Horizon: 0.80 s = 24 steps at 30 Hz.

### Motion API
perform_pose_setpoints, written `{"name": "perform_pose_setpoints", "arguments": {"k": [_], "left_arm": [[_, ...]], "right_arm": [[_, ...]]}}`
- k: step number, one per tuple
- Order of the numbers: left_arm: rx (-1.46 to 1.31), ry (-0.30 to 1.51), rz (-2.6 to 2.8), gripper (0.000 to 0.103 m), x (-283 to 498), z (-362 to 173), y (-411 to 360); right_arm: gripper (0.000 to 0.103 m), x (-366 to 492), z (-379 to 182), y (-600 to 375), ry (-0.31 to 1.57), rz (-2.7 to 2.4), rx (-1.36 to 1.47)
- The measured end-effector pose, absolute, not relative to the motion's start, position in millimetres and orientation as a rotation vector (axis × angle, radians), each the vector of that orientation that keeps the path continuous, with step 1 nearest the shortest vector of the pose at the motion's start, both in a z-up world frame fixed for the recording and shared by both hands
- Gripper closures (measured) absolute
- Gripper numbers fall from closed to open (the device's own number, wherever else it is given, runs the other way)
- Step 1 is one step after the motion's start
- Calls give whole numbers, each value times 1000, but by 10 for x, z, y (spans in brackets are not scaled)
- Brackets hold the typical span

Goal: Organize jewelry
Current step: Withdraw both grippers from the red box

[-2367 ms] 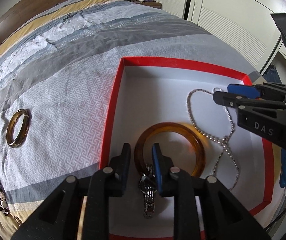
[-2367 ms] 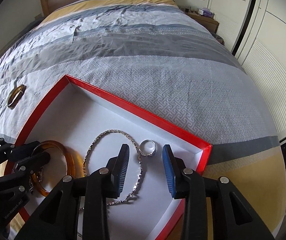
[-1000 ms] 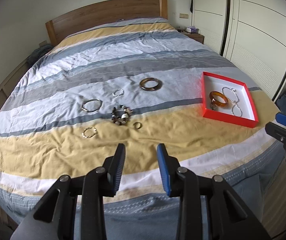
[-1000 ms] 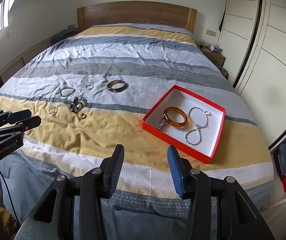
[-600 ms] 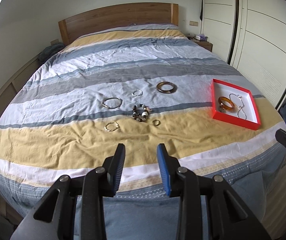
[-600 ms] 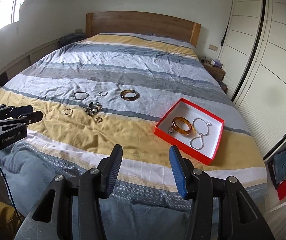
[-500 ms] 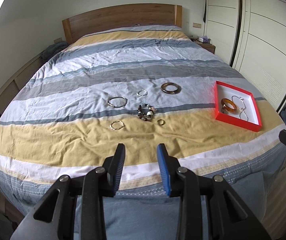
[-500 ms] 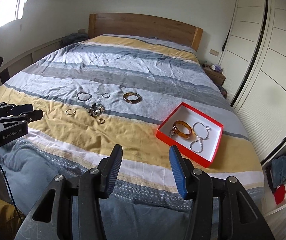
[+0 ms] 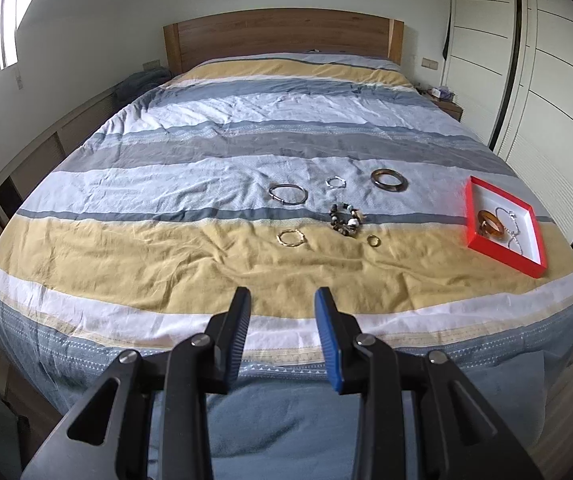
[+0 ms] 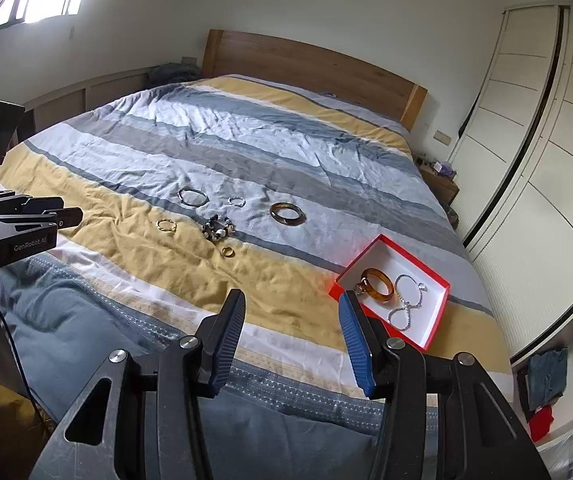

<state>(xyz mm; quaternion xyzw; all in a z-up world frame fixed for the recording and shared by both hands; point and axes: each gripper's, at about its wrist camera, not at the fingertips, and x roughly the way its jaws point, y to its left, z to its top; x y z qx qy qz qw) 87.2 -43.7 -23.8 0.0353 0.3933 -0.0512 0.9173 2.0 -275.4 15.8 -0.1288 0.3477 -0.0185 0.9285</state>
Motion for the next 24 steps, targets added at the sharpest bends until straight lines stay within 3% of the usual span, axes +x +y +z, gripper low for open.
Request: {"name": "perform_pose_setpoints", "arguments": {"k": [24], "left_arm": [[33, 903, -20, 71, 1252, -631, -82]], "right_arm": [[55, 446, -115, -2553, 793, 4, -321]]}}
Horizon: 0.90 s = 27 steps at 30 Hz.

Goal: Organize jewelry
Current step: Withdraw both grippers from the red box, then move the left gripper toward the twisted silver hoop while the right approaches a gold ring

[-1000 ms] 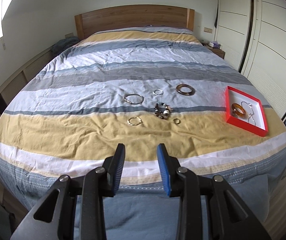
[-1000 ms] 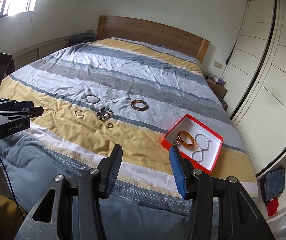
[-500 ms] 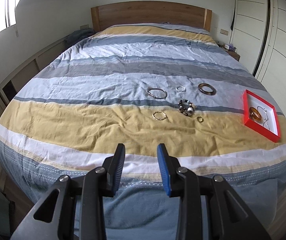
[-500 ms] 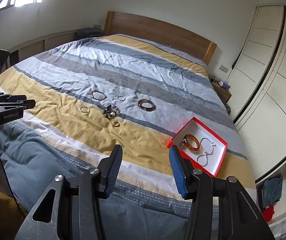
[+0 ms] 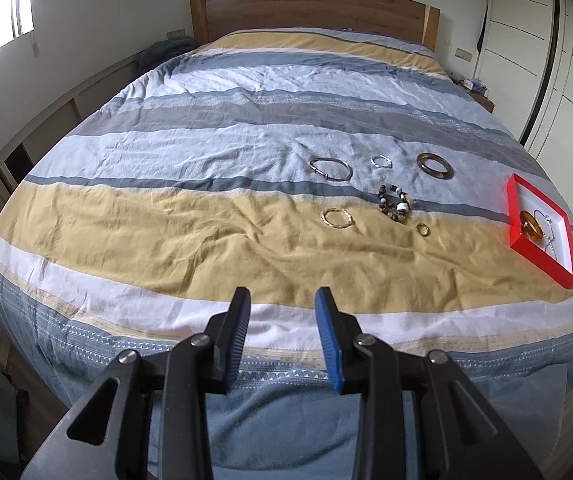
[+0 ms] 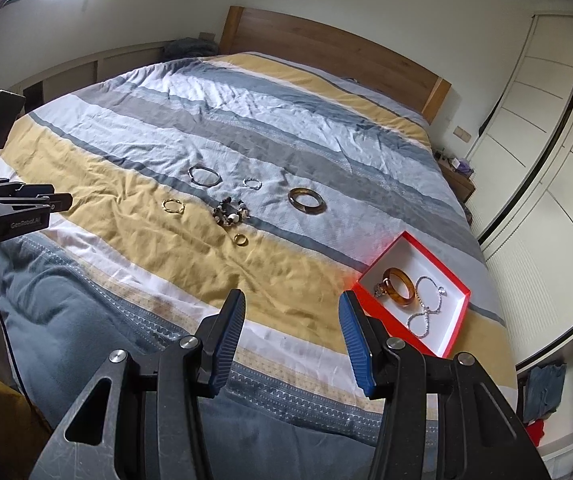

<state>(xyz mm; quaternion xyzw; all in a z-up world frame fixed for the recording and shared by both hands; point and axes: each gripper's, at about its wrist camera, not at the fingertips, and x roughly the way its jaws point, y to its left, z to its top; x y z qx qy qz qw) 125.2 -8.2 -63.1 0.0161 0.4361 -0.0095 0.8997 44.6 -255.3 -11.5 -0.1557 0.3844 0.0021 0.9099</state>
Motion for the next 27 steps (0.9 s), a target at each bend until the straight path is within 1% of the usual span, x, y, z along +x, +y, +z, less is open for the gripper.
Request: {"name": "perform_pose_setpoints", "arguments": {"k": [27], "left_arm": [[61, 1019, 45, 71, 1776, -1080, -146]], "right_arm": [[55, 1171, -693, -2592, 908, 113, -281]]}}
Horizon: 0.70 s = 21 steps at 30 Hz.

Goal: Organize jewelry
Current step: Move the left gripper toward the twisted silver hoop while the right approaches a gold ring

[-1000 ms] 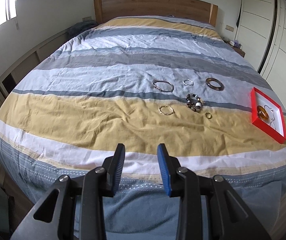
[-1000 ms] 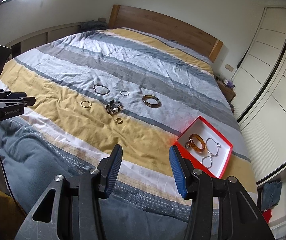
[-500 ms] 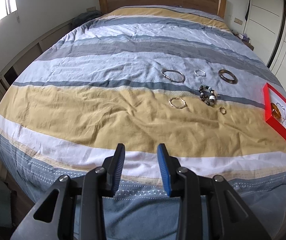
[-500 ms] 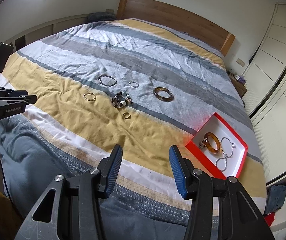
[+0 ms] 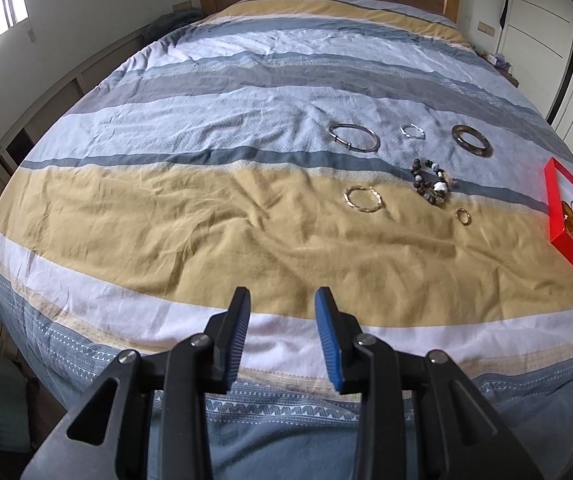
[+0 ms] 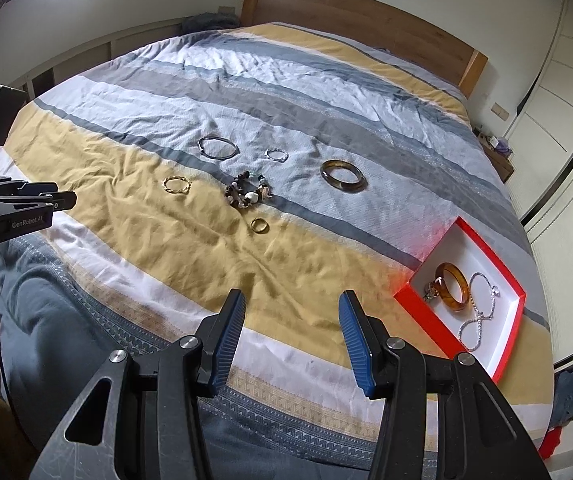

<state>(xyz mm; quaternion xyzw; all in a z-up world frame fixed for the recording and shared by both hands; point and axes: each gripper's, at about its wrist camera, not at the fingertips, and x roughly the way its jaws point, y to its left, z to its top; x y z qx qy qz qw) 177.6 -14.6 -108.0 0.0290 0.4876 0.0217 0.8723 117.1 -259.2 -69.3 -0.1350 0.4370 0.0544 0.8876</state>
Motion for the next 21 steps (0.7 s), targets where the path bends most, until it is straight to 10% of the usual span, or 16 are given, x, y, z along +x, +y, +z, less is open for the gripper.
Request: {"name": "perform_pose_setpoints", "arguments": {"k": [21], "left_arm": [[-9, 1021, -80, 71, 2566, -1399, -383]], "right_arm": [[60, 1998, -1181, -2864, 963, 248, 53]]}}
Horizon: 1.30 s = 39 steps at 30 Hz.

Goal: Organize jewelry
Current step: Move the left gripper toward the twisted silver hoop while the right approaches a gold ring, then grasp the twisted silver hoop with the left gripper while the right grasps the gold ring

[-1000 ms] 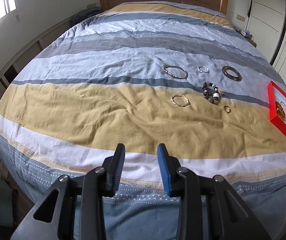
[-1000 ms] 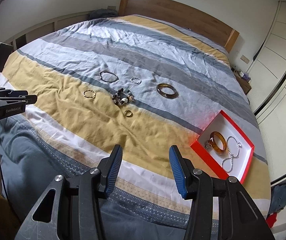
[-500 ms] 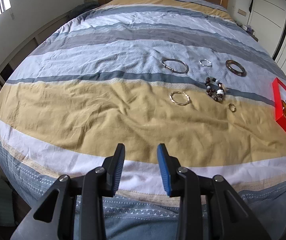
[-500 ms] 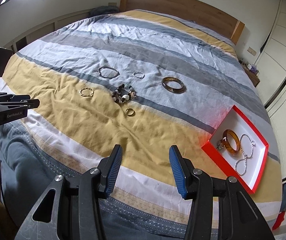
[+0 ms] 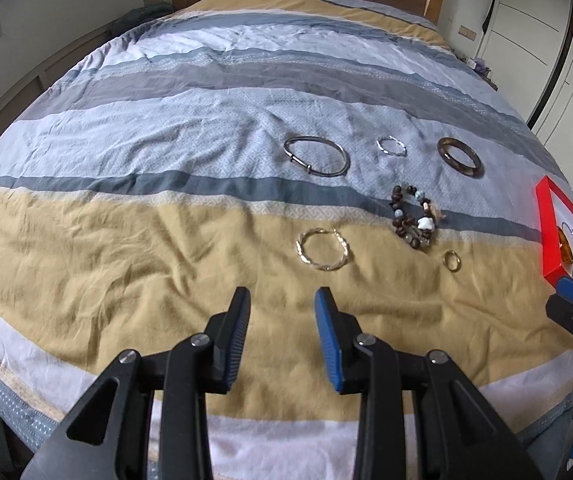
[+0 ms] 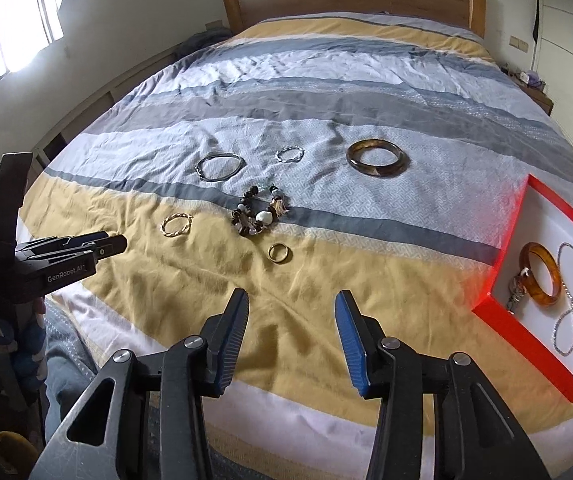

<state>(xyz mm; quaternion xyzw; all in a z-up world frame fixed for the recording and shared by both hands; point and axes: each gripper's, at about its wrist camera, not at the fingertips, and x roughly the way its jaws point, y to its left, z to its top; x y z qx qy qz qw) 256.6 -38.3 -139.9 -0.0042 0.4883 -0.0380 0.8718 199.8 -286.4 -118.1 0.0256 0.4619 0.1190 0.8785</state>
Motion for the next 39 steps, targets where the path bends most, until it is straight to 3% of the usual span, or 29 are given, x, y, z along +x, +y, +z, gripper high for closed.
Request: {"name": "perform_pose_setpoints", "arguments": {"k": [12, 22, 24, 28, 39], "left_arm": [[-58, 1032, -94, 72, 3014, -1692, -404], [-37, 1053, -122, 73, 3110, -1917, -462], [-21, 1050, -121, 76, 3115, -1934, -487], [3, 1038, -120, 98, 3123, -1929, -522], [13, 989, -87, 98, 2939, -1604, -464]], "right_arm": [[76, 2651, -1732, -2631, 1037, 308, 137], [77, 2847, -2047, -2511, 1083, 278, 100], [82, 2864, -2078, -2498, 1082, 277, 100], [83, 2873, -2096, -2503, 1074, 285, 104], [83, 2674, -1842, -2630, 1028, 282, 139]]}}
